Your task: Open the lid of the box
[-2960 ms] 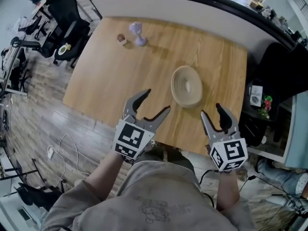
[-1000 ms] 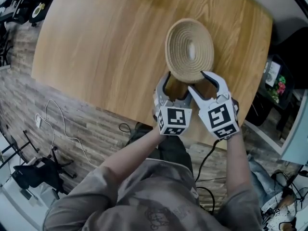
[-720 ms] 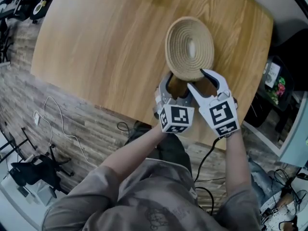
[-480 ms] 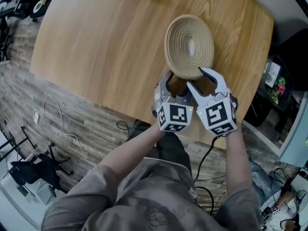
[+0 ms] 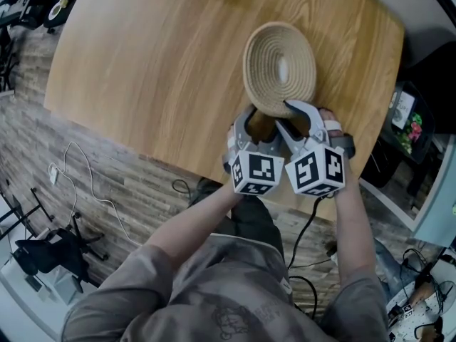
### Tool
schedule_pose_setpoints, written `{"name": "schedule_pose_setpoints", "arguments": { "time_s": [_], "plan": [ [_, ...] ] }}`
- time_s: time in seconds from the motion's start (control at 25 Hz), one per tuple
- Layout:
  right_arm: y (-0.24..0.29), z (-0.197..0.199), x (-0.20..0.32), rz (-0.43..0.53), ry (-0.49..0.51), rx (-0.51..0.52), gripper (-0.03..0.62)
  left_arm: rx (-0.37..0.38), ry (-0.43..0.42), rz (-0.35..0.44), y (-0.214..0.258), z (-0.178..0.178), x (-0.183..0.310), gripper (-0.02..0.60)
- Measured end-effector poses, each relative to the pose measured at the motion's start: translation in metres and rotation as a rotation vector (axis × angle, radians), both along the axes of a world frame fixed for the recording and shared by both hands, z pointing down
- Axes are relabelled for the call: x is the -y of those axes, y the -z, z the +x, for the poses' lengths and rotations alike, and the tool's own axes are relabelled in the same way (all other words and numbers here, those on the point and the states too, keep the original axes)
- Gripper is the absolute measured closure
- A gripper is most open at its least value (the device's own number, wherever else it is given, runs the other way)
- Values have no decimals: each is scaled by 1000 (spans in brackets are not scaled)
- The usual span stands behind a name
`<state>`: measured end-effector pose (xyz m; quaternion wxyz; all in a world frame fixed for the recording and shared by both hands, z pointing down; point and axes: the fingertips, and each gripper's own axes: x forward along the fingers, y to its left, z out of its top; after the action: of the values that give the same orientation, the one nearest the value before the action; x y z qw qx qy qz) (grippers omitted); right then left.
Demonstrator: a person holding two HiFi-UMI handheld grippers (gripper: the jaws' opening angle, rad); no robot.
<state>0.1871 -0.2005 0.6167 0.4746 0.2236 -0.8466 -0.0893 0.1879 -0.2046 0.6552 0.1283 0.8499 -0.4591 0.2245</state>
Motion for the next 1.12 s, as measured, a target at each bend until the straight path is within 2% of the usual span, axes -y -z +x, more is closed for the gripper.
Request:
{"name": "schedule_pose_setpoints", "arguments": {
  "time_s": [0.2, 0.36, 0.56, 0.68, 0.84, 0.92, 1.12],
  "plan": [
    [4, 5, -1, -3, 15, 36, 463, -4, -6, -1, -2, 3, -1, 299],
    [26, 6, 8, 6, -60, 183, 490, -4, -18, -7, -2, 1, 2, 304],
    [70, 9, 28, -5, -230, 451, 506, 13, -33, -30, -3, -14, 5, 314],
    [94, 24, 45, -15, -355, 632, 511, 17, -32, -49, -4, -23, 6, 329],
    [105, 50, 60, -94, -557, 831, 511, 12, -24, -85, -3, -36, 9, 351],
    [109, 60, 61, -111, -627, 884, 511, 6, -37, -92, 2, -39, 9, 354],
    [130, 76, 64, -77, -738, 952, 511, 5, -42, -63, 28, -62, 19, 353]
  ]
}}
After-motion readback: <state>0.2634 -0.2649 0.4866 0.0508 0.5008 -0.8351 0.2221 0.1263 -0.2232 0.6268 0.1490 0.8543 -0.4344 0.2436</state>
